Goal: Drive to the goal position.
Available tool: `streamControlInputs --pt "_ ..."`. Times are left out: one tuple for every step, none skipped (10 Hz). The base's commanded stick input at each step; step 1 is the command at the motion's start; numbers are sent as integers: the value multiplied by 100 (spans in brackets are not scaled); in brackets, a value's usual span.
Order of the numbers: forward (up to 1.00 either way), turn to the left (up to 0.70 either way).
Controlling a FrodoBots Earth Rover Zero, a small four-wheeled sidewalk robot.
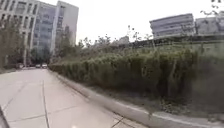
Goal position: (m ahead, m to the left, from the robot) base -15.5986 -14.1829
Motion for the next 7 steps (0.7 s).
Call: streamControlInputs --pt "0 -45" --pt "0 -45" --pt "0 -45" --pt "0 -45" --pt "0 -45" --pt "0 -45" --pt "0 -45"
